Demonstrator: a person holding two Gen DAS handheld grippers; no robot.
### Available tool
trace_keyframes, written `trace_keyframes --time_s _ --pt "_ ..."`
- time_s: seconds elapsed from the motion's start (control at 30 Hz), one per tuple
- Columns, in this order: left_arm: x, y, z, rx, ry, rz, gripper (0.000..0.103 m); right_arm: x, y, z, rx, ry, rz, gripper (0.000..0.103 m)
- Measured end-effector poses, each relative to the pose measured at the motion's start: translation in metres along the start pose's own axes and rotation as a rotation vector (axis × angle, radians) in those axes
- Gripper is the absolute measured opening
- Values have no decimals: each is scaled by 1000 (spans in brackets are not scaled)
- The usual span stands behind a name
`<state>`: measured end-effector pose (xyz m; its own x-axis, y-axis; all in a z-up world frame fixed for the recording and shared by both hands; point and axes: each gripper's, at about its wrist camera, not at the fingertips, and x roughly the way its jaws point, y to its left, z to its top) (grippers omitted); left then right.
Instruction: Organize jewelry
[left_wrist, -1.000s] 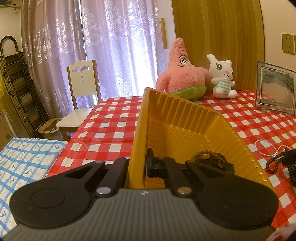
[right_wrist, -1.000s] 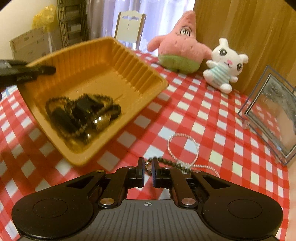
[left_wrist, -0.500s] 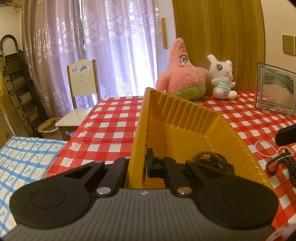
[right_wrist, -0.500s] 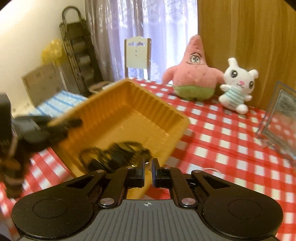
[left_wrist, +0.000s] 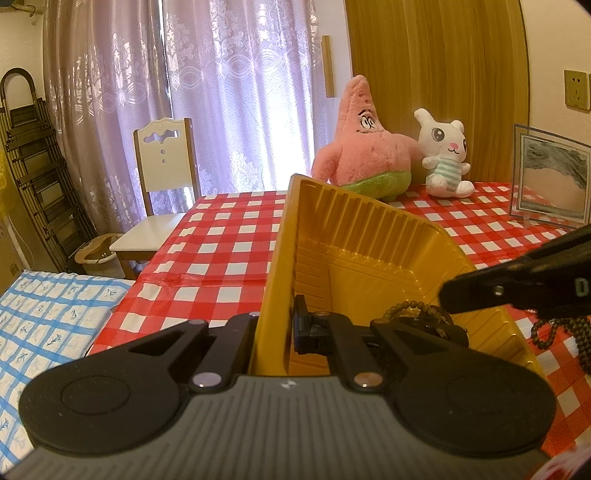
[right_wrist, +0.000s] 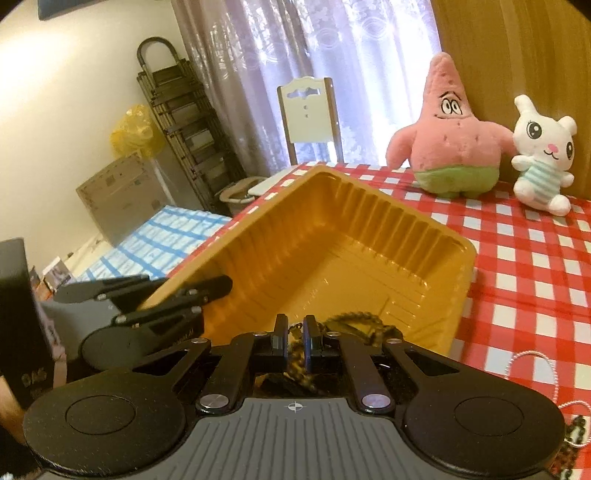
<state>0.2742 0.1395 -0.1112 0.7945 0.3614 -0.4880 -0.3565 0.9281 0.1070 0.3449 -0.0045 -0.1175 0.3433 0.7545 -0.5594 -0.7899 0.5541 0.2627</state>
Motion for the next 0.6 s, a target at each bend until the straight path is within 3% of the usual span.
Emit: trace_keyframes --time_s 0.13,0.17,0.27,0.47,0.6 --pt "1 0 0 -2 2 0 6 3 1 3 22 -15 -2 10" --pt "1 0 0 -2 2 0 6 2 0 4 30 -20 0 14" --pt "1 0 0 -3 2 0 6 -5 -4 5 58 -46 7 44" --pt "1 0 0 -3 2 -2 6 -30 -23 6 151 -94 -23 46" --pt "1 0 0 -5 3 0 6 -58 -48 -3 235 -99 -112 46"
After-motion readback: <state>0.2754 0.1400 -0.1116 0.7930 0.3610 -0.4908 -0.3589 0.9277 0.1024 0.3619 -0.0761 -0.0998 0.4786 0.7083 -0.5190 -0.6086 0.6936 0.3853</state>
